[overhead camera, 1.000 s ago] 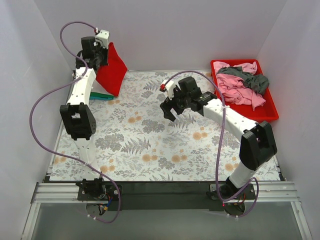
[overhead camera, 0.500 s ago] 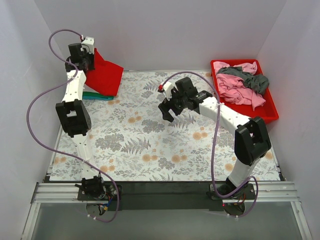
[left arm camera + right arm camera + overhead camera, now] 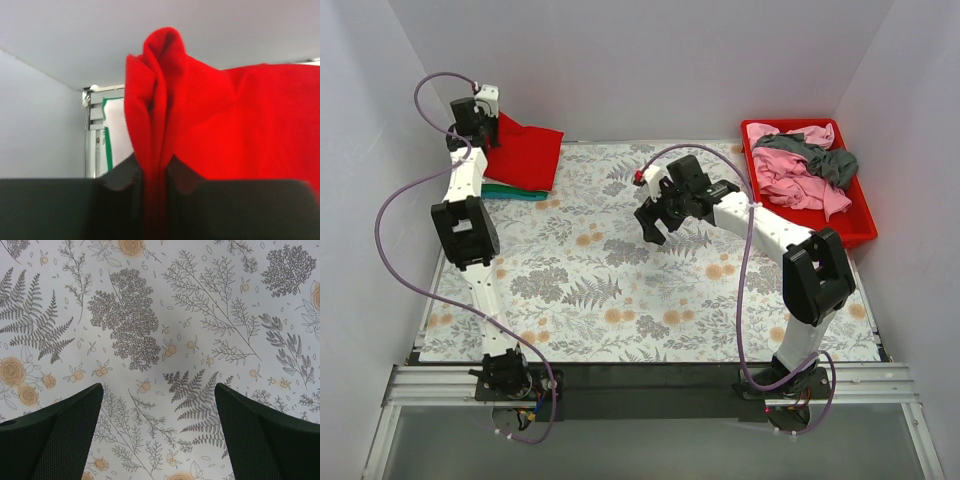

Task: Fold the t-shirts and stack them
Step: Neatly place the folded tshirt to the corner, then reset both grippers

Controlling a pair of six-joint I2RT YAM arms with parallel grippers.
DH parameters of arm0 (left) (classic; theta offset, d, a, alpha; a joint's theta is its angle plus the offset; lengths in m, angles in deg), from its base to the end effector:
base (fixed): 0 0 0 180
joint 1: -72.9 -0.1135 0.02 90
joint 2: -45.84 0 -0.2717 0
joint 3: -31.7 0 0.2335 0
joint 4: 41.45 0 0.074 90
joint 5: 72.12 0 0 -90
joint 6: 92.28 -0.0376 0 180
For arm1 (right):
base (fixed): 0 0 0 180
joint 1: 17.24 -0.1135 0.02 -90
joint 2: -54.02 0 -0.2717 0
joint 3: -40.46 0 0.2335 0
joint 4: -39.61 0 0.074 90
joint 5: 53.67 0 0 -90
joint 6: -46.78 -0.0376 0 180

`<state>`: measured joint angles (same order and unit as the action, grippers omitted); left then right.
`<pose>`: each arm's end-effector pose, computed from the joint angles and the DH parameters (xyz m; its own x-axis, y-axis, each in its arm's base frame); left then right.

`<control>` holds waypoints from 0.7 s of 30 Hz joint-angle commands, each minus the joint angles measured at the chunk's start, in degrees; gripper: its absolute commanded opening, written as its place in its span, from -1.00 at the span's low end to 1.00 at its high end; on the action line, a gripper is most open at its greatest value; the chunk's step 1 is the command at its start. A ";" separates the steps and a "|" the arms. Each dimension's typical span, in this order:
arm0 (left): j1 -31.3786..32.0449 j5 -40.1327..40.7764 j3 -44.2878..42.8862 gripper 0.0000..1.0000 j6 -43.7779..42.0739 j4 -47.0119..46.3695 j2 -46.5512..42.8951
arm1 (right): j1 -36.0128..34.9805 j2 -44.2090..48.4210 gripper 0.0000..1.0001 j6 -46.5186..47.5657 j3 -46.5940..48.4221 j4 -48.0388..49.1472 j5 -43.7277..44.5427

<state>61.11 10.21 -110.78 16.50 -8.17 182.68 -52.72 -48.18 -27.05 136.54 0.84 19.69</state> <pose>0.5386 0.1073 0.2707 -0.4020 -0.4098 -0.8188 -0.2283 0.9109 -0.3438 0.3093 0.2337 0.2765 -0.3511 -0.5779 -0.7367 -0.8528 0.5222 -0.0032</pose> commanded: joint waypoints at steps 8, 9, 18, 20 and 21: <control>-4.20 9.51 -5.47 0.46 -2.44 -2.48 2.39 | 2.96 2.34 0.97 -2.80 3.89 -0.29 -3.74; -4.64 9.51 -5.74 0.48 -2.00 -2.75 1.69 | 3.49 3.65 0.97 -2.89 3.37 -0.29 -4.18; -3.60 -0.59 -5.56 0.66 7.13 8.90 -14.13 | 12.89 14.91 0.97 -4.21 -2.26 -0.38 -7.26; -2.72 -4.62 -5.21 0.68 8.45 13.40 -17.11 | 16.65 17.97 0.97 -4.04 -3.23 -0.64 -8.05; -1.49 -8.73 -4.86 0.67 8.90 18.38 -19.65 | 18.07 18.86 0.97 -3.86 -3.49 -1.34 -8.40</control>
<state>56.65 11.33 -113.89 22.03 -0.04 174.44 -38.21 -33.55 -30.05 133.96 0.10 13.94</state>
